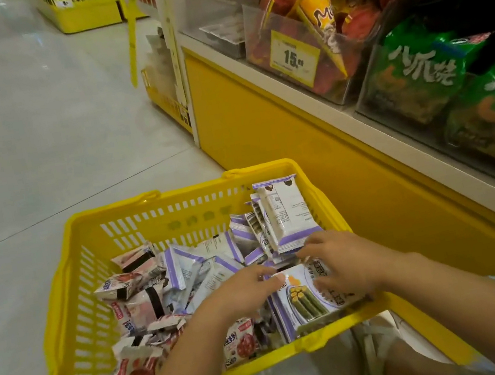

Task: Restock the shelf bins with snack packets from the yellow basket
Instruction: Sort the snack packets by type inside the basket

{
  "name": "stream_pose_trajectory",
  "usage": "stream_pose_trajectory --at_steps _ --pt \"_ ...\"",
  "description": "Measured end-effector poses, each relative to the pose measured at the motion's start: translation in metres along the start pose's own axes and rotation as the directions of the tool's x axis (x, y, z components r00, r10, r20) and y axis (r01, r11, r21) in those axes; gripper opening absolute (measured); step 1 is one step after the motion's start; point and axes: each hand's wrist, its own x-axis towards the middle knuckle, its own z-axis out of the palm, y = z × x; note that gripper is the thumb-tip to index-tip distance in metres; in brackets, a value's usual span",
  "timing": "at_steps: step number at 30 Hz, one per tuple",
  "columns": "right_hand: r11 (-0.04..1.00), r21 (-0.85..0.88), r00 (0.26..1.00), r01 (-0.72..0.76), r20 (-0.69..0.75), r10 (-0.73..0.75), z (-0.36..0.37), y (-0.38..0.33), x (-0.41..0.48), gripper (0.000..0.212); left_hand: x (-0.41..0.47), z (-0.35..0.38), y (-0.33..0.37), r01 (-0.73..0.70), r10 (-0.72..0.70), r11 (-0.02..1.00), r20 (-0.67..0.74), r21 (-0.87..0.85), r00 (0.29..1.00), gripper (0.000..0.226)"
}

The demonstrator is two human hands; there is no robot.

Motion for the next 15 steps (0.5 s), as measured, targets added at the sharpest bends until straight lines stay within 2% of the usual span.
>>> stream_pose_trajectory --at_steps 2,4,5,7,9,12,15 --pt "0.997 0.006 0.997 0.071 0.036 -0.071 -0.002 -0.002 0.001 0.072 0.003 0.001 -0.001 -0.003 0.001 0.999 -0.036 -0.040 0.999 0.052" --pt "0.997 0.019 0.977 0.080 0.196 -0.082 -0.003 -0.003 0.001 0.097 0.005 -0.001 -0.001 -0.003 0.001 0.999 -0.048 -0.045 0.999 0.049" --pt "0.997 -0.013 0.968 0.079 0.240 -0.073 -0.003 -0.003 0.001 0.105 0.005 -0.003 -0.002 -0.006 0.004 0.999 -0.051 -0.040 0.999 0.046" --pt "0.986 -0.138 0.972 0.098 0.224 -0.066 -0.004 -0.003 0.003 0.107 0.009 -0.006 -0.004 -0.006 0.004 0.999 -0.061 -0.036 0.998 0.036" --pt "0.977 -0.185 0.981 0.108 0.178 -0.075 -0.005 -0.004 0.008 0.092 0.012 -0.010 -0.006 0.027 -0.032 0.995 -0.054 -0.097 0.998 0.034" --pt "0.994 -0.040 0.988 0.097 0.125 -0.091 -0.008 -0.004 0.012 0.054 0.016 -0.013 -0.007 0.100 -0.106 0.967 -0.013 -0.234 0.994 0.059" --pt "0.999 0.024 0.992 0.029 0.120 -0.032 -0.012 -0.001 0.016 0.036 0.019 -0.014 -0.009 0.101 -0.104 0.963 -0.002 -0.249 0.995 0.065"
